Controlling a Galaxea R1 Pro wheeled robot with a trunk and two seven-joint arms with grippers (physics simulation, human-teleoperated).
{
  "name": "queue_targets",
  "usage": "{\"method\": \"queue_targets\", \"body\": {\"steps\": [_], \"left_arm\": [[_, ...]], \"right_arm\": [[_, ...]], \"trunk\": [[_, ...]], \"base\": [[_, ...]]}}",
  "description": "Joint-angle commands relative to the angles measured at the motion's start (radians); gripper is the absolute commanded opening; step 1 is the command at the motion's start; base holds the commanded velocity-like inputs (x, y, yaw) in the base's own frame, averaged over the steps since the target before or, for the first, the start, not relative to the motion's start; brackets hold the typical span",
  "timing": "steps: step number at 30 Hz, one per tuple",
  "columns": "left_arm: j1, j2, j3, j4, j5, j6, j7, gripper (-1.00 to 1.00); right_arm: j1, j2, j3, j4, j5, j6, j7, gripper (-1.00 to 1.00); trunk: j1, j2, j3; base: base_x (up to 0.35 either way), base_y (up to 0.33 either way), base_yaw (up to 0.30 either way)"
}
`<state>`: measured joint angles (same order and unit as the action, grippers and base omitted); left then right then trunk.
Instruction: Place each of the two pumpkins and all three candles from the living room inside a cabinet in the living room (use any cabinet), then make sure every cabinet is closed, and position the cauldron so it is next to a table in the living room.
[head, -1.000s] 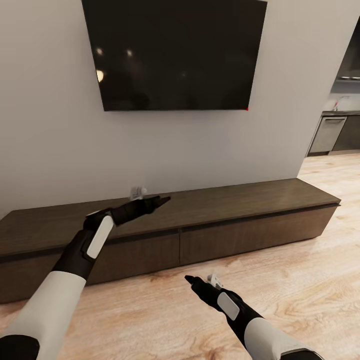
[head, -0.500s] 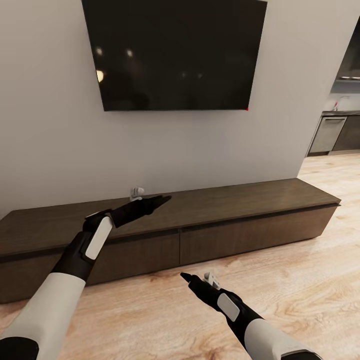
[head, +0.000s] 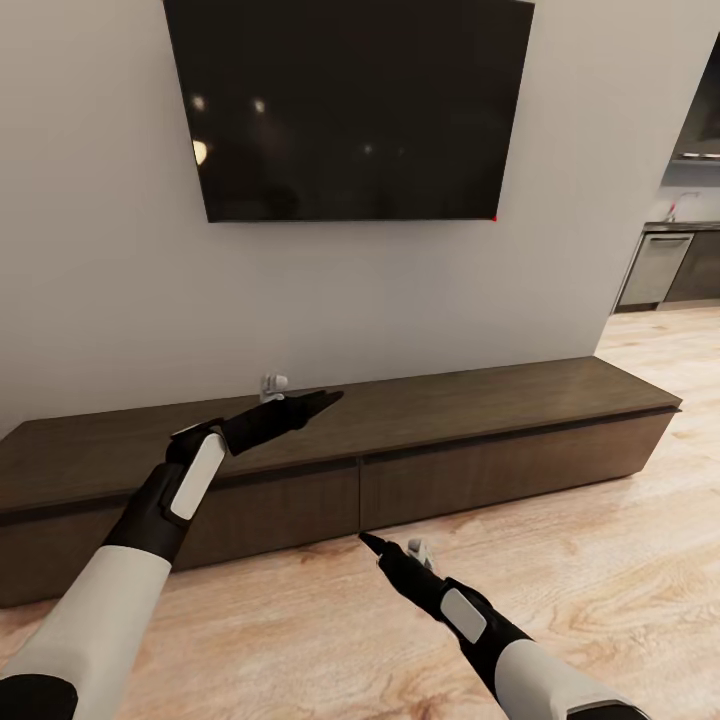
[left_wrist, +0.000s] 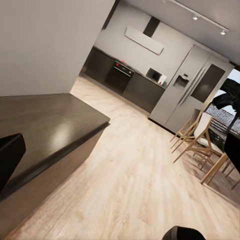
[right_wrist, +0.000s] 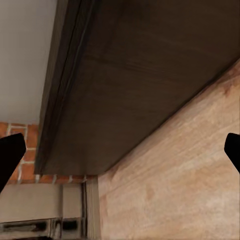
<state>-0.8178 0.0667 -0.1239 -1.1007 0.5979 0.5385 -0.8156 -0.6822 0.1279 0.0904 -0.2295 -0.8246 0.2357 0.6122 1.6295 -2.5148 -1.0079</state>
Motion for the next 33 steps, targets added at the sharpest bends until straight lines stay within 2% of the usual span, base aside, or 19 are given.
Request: {"method": "queue_targets", "body": {"steps": [1,6,10,12,15,20,22,26,33], "left_arm": [[0.000,0.001,-0.002,0.000,0.009,0.008,0.001,1.00],[0.000,0.001,-0.003,-0.001,0.009,0.008,0.000,1.00],[0.000,0.001,-0.002,-0.008,0.009,0.008,-0.040,1.00],[0.000,0.001,-0.002,-0.010,0.009,0.008,-0.050,1.00],[0.000,0.001,-0.002,-0.011,0.009,0.008,-0.056,1.00],[0.000,0.001,-0.003,-0.011,0.010,0.008,-0.059,1.00],[0.000,0.000,-0.003,-0.011,0.010,0.008,-0.062,1.00],[0.000,0.000,-0.004,-0.011,0.010,0.008,-0.062,1.00],[0.000,-0.001,-0.006,-0.011,0.008,0.007,-0.062,1.00]], "right_arm": [[0.000,-0.002,0.006,0.004,-0.019,0.005,0.018,1.00],[0.000,-0.008,0.005,0.019,-0.071,0.032,0.074,1.00],[0.000,-0.011,0.005,0.022,-0.181,0.099,0.091,1.00],[0.000,-0.015,0.005,0.023,-0.217,0.111,0.090,1.00],[0.000,-0.024,0.004,0.026,-0.246,0.118,0.087,1.00],[0.000,-0.039,-0.002,0.063,-0.265,0.124,0.079,1.00],[0.000,-0.042,-0.075,0.102,-0.275,0.124,0.064,1.00],[0.000,-0.043,-0.153,0.108,-0.287,0.124,0.072,1.00],[0.000,-0.046,-0.183,0.108,-0.286,0.121,0.153,1.00]], "trunk": [[0.000,0.000,-0.001],[0.000,0.000,-0.001],[0.000,0.000,-0.001],[0.000,0.000,-0.001],[0.000,0.000,-0.001],[0.000,0.000,-0.001],[0.000,0.000,-0.001],[0.000,0.000,-0.001],[0.000,0.000,-0.001]], "base": [[0.000,0.000,0.000],[0.026,0.000,0.000],[0.167,0.000,0.000],[0.265,0.000,0.000],[0.301,0.000,0.000],[0.325,0.000,0.000],[0.334,0.000,0.000],[0.335,0.000,0.000],[0.333,0.000,0.000]]}}
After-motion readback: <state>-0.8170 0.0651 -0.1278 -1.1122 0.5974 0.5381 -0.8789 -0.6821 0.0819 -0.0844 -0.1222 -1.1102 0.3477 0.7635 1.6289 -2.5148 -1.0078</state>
